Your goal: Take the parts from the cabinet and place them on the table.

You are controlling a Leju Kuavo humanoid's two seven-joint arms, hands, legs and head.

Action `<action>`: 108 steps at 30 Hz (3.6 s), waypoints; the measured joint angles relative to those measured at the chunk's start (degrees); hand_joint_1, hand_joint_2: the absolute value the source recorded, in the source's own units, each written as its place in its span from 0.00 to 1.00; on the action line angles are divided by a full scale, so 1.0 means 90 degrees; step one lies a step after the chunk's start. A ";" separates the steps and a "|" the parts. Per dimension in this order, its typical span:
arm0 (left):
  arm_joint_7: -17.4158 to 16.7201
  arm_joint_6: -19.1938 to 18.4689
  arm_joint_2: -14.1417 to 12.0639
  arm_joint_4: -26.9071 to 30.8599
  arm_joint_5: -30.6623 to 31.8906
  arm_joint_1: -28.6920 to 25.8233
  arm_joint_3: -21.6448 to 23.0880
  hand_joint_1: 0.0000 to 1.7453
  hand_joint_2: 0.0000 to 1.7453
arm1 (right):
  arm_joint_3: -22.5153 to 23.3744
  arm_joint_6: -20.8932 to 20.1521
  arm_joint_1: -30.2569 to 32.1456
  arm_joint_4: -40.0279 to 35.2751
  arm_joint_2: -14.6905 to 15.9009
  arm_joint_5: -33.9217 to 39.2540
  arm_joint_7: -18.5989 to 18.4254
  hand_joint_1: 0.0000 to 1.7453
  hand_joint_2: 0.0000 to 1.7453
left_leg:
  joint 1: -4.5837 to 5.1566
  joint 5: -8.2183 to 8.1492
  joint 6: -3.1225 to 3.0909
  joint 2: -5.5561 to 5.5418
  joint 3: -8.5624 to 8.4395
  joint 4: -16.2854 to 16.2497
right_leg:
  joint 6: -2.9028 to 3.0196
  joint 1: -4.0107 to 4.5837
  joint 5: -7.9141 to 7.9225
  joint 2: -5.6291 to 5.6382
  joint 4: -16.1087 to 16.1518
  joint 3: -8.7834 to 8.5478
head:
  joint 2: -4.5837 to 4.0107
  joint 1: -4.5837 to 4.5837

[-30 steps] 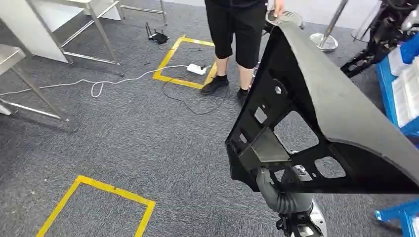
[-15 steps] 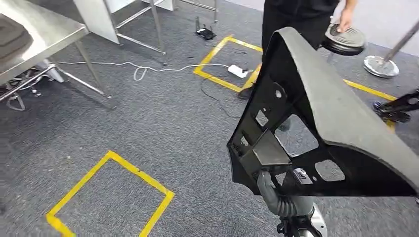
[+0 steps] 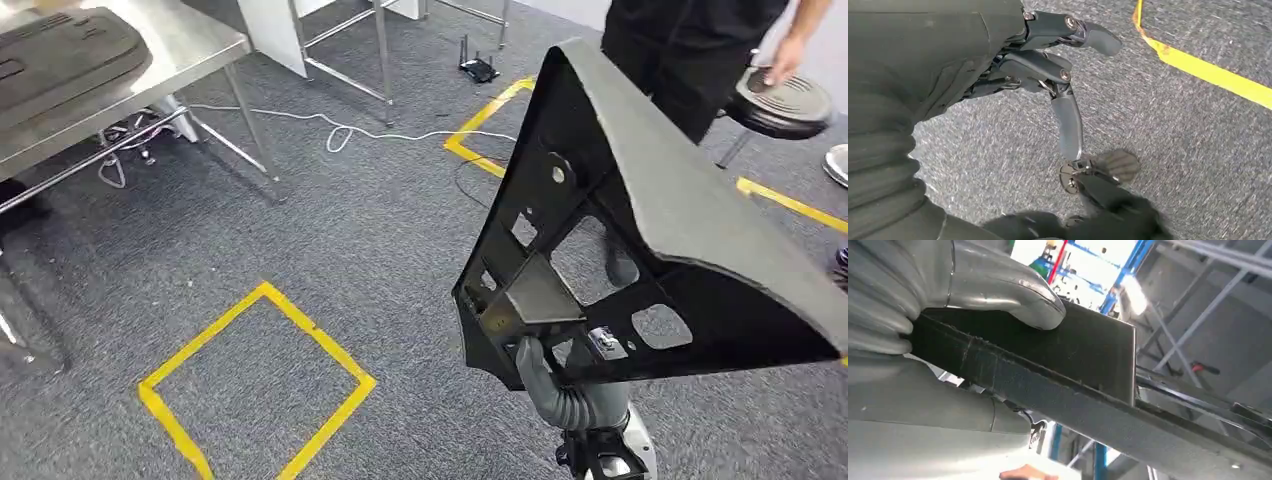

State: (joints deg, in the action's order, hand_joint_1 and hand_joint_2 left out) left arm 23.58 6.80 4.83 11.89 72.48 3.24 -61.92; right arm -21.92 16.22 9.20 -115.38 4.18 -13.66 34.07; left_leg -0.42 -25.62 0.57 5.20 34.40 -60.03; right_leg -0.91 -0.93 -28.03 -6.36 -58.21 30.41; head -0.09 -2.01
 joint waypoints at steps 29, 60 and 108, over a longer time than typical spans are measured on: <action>0.0034 0.0073 -0.0015 0.0000 0.0070 -0.0004 0.0046 0.00 1.00 | -0.0002 0.0005 -0.0078 0.0039 -0.0034 0.0007 -0.0049 1.00 1.00 | -0.0067 -0.0089 0.0090 -0.0438 0.0479 -0.0644 | 0.0013 -0.0049 0.0003 0.0146 0.0036 0.0003 | 0.0000 0.0027; 0.0449 -0.0007 0.0039 -0.0002 0.0017 -0.0008 0.0049 0.00 1.00 | 0.0036 0.0175 0.0004 0.0061 -0.0066 0.0012 -0.0092 1.00 1.00 | -0.0042 -0.0112 0.0040 -0.0586 0.0333 -0.0551 | 0.0057 -0.0008 0.0060 0.0612 0.0041 0.0034 | 0.0000 0.0075; 0.0308 -0.0321 0.0085 0.0000 0.0073 0.0009 0.0046 0.00 1.00 | 0.0109 0.0146 0.0014 0.0090 -0.0129 0.0170 -0.0248 1.00 1.00 | 0.0032 0.0039 -0.0077 -0.0746 -0.0011 0.0200 | -0.0243 -0.0059 0.0060 0.0700 0.0028 0.0176 | 0.0000 0.0114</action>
State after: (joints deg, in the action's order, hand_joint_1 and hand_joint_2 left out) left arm 26.36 3.91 5.60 11.89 73.13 3.32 -61.51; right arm -20.94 17.53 9.32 -114.57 3.02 -12.13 31.85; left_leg -0.13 -25.27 -0.12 -1.51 34.30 -58.23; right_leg -3.10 -1.46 -27.49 -0.06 -57.96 31.99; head -0.09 -0.98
